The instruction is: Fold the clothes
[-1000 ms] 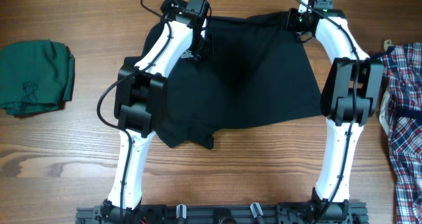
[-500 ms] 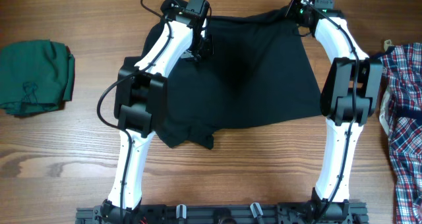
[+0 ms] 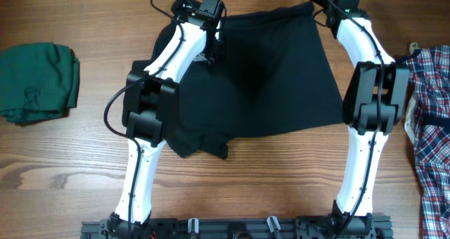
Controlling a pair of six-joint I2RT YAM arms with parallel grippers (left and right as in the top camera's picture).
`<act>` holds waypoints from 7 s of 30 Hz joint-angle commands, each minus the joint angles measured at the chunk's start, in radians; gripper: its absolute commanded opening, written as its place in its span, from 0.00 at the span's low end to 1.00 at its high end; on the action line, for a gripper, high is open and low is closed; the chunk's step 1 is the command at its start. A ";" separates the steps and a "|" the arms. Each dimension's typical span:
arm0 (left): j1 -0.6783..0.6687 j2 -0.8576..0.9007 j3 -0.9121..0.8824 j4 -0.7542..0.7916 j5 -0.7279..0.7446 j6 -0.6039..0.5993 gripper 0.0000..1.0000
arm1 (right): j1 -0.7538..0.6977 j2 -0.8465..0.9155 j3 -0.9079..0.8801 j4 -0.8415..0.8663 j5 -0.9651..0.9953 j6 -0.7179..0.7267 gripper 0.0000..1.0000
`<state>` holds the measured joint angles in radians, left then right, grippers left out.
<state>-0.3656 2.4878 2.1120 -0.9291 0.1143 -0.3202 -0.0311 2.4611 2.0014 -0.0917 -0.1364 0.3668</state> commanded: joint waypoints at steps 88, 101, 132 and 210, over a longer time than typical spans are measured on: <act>0.142 -0.715 -0.578 -0.393 0.002 -0.239 0.46 | 0.089 -0.344 -0.132 -1.192 0.166 -0.292 1.00; -0.134 -1.218 -1.033 -0.225 -0.140 -0.694 0.50 | 0.089 -0.344 -0.132 -1.144 0.124 -0.315 1.00; 0.048 -0.964 -1.272 0.109 -0.091 -0.573 0.80 | 0.089 -0.344 -0.132 -1.124 0.111 -0.314 1.00; 0.180 -1.095 -1.300 0.328 -0.191 -0.259 0.04 | 0.089 -0.344 -0.132 -1.124 0.113 -0.314 1.00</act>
<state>-0.1932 1.4029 0.8017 -0.6651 -0.0559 -0.6205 0.0578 2.1075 1.8725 -1.2140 -0.0109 0.0654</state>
